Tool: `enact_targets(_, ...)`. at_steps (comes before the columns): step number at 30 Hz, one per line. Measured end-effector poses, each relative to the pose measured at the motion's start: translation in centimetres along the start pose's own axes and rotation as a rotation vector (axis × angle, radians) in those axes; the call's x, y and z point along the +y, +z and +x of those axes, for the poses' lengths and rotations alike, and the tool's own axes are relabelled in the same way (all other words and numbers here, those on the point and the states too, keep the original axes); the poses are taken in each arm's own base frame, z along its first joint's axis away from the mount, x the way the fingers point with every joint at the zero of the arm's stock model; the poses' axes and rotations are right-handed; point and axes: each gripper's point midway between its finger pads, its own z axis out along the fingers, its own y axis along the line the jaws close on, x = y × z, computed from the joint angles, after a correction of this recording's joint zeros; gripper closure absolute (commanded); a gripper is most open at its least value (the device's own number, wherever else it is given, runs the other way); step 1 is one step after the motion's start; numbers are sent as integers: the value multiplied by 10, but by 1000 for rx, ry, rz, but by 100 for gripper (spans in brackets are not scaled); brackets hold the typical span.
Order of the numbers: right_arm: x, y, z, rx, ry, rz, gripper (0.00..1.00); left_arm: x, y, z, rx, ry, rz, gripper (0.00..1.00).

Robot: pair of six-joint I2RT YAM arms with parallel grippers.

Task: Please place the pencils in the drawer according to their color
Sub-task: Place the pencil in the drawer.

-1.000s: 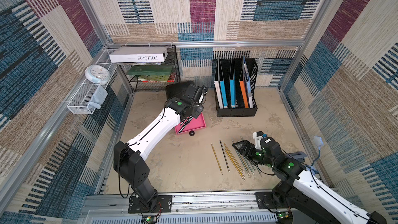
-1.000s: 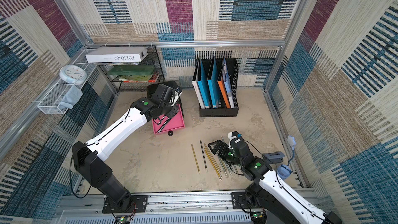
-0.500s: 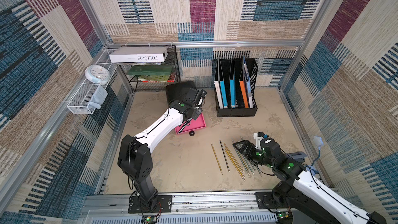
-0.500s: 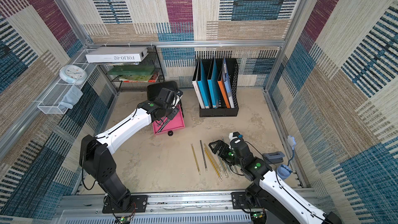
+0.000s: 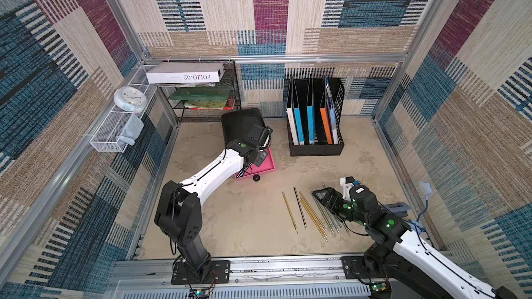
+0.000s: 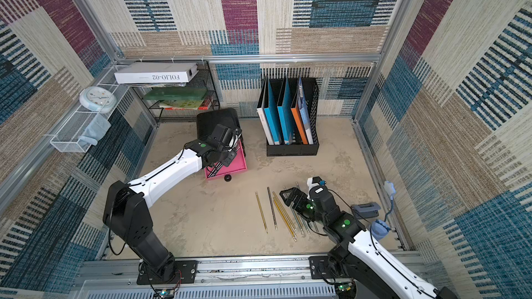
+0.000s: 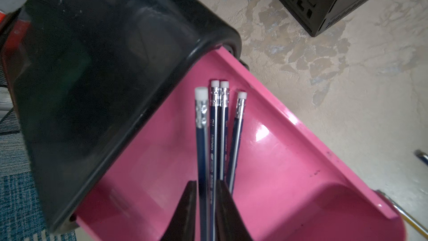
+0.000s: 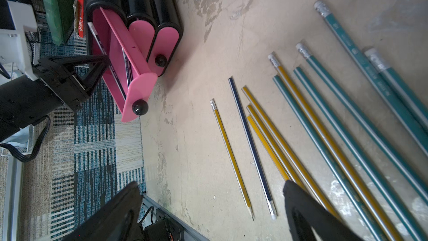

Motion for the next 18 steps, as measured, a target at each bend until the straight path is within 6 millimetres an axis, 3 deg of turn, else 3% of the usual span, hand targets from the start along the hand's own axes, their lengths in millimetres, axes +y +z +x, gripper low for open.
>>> enact_targets(11, 1, -1, 0, -3, -2, -6, 1, 7, -19, -16, -46, -60, 2, 59)
enact_targets(18, 4, -3, -1, -3, -15, -7, 1, 16, -55, -35, -123, -186, 35, 56)
